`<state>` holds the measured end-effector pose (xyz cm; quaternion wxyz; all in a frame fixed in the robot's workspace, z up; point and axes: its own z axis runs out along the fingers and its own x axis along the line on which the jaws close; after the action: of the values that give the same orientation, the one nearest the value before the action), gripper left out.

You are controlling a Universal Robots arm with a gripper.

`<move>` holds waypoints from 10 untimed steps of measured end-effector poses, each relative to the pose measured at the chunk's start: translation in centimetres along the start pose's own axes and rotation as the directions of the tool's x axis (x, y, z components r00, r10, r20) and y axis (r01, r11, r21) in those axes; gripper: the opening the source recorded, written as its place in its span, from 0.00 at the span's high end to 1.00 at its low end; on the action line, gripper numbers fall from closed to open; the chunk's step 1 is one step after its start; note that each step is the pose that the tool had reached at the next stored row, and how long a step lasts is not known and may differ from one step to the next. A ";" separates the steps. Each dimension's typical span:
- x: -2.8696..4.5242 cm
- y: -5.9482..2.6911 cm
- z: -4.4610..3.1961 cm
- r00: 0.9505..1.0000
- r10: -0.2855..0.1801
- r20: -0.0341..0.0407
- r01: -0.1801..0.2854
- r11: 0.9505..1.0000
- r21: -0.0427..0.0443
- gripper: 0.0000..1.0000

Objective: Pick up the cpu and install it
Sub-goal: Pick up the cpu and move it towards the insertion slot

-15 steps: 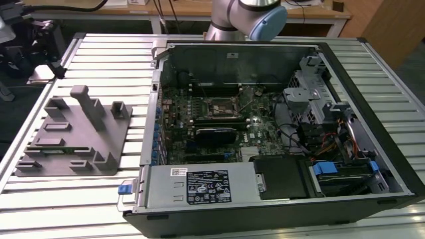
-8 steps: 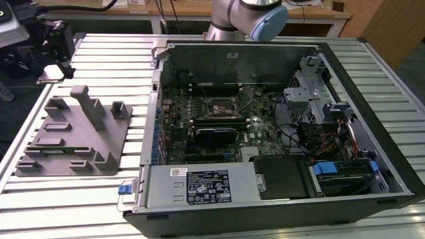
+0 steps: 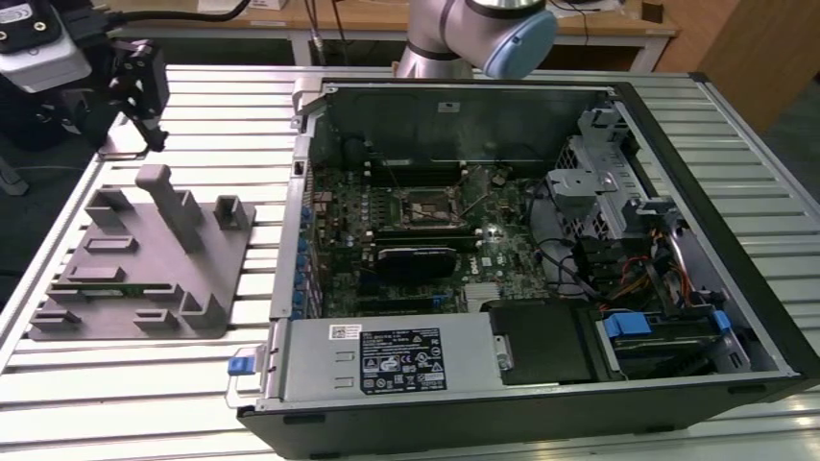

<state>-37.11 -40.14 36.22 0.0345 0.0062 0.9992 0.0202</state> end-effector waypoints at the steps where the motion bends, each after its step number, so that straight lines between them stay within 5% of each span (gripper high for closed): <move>1: -0.24 0.01 0.02 1.000 0.000 0.000 0.000 1.000 0.000 0.45; 10: -2.34 0.05 0.17 1.000 0.000 0.000 0.000 1.000 0.000 0.45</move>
<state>-34.76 -40.12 36.22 0.0345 0.0062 0.9992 0.0202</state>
